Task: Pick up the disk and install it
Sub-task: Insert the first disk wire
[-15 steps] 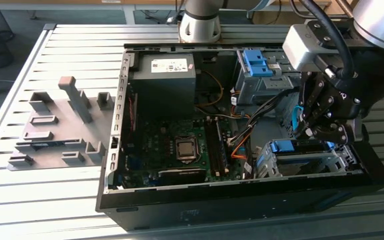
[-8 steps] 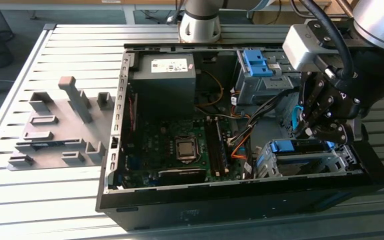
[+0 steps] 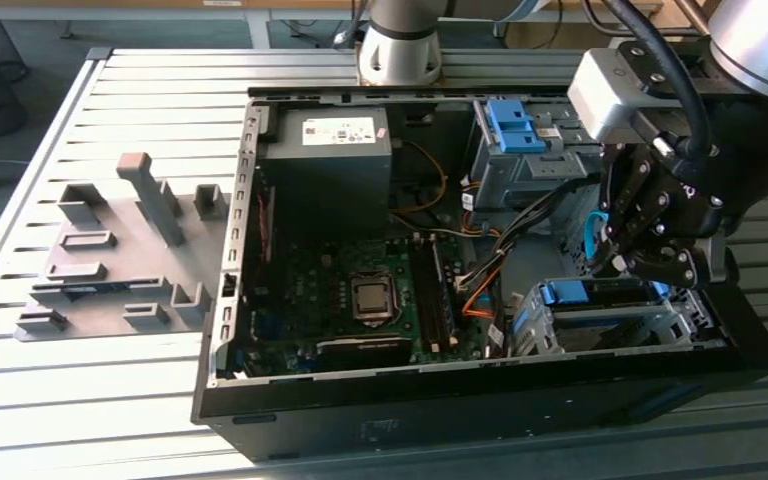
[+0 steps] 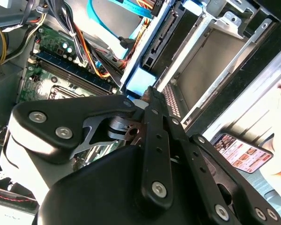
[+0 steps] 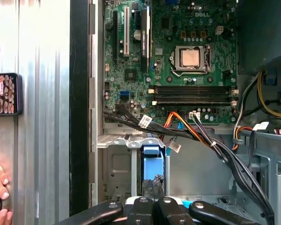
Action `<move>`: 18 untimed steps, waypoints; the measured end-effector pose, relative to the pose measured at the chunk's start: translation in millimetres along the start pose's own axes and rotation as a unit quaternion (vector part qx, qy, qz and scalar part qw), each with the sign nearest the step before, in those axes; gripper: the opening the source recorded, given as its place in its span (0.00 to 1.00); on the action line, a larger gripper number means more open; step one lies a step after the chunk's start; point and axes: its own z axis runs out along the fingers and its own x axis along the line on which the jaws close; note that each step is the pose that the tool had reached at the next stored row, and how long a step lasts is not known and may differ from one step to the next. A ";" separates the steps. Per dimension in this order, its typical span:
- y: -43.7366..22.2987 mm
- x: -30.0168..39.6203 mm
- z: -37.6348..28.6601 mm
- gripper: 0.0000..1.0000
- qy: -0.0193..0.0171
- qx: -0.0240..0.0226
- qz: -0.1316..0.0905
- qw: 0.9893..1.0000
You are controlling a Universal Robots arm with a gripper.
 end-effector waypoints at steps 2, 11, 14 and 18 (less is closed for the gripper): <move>-6.5 -0.1 0.1 0.11 0.000 0.000 0.000 1.000; -19.7 -0.4 -0.6 0.11 0.000 0.000 0.000 1.000; -19.7 -0.4 -1.5 0.11 0.000 0.000 0.000 1.000; -19.7 -0.4 -1.5 0.11 0.000 0.000 0.000 1.000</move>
